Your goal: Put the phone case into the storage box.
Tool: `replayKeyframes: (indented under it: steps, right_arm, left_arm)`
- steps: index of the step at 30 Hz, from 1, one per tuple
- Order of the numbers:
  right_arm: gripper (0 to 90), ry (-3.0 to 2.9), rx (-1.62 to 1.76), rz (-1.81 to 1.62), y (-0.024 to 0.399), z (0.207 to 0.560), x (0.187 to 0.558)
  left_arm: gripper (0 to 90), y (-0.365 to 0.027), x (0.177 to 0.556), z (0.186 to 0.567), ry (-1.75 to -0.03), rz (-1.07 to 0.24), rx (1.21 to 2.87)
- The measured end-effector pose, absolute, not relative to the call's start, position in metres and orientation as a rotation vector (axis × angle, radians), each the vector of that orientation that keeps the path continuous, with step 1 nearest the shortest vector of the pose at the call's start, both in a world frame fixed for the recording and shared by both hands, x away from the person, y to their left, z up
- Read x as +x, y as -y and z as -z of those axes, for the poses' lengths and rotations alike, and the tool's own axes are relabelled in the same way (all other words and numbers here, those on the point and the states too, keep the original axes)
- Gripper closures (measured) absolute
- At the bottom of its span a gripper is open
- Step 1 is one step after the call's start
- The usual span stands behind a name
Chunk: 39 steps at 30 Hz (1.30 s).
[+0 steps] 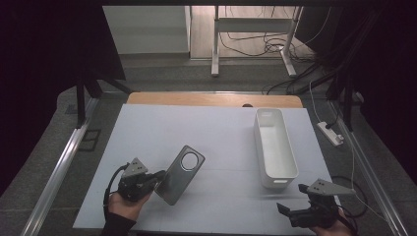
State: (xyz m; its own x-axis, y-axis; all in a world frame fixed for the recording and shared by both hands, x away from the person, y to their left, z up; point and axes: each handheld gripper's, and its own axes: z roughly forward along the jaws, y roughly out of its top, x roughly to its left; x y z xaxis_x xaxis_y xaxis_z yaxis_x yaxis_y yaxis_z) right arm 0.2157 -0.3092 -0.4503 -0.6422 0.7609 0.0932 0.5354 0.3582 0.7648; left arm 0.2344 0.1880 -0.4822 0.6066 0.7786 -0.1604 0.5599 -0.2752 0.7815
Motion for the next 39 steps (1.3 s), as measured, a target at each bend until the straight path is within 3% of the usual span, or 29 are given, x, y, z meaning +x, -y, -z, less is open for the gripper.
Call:
replayKeyframes:
  steps: [39]
  right_arm:
    - [0.0,-2.474,1.048,-1.267,0.252,0.428,0.264]
  left_arm:
    - [89.0,-0.166,0.231,0.479,-0.989,-0.291,1.982]
